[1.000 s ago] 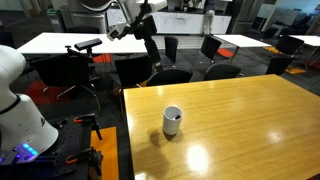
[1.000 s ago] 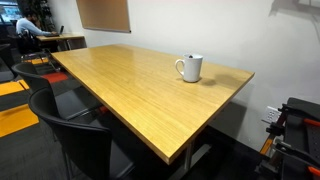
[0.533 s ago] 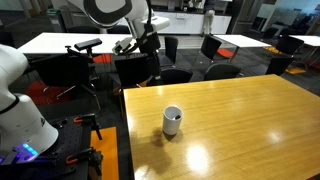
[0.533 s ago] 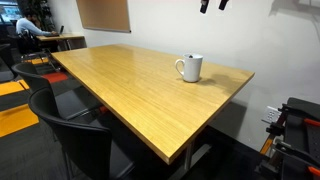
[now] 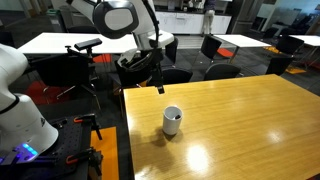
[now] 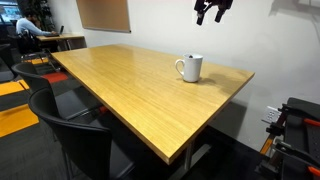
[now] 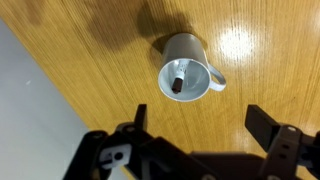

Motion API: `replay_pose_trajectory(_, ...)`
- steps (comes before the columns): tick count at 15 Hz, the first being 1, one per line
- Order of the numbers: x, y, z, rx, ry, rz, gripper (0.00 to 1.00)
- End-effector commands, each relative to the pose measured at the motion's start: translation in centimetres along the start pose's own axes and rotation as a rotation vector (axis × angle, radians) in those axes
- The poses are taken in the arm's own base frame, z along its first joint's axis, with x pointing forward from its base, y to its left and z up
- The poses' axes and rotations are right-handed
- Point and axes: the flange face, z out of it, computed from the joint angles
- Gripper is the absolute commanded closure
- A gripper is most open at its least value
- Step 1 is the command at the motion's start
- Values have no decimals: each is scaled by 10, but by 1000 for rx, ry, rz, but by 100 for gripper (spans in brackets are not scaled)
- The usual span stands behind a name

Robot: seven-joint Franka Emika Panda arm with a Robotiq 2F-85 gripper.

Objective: Remove the marker from the mug and put it on the table

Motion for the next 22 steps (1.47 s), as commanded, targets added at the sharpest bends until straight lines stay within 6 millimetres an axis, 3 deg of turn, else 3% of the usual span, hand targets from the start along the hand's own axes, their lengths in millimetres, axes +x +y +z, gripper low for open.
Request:
replay_pose_trajectory(1,1,0,-1,1,0,-1,0)
replay_pose_trajectory(4,1,-1,1,-2,-2,-7,0)
replay_pose_trajectory(20,17,2,79,9,34,58,0)
replay_pose_trajectory(22,18,1,86,-2,36,66,5)
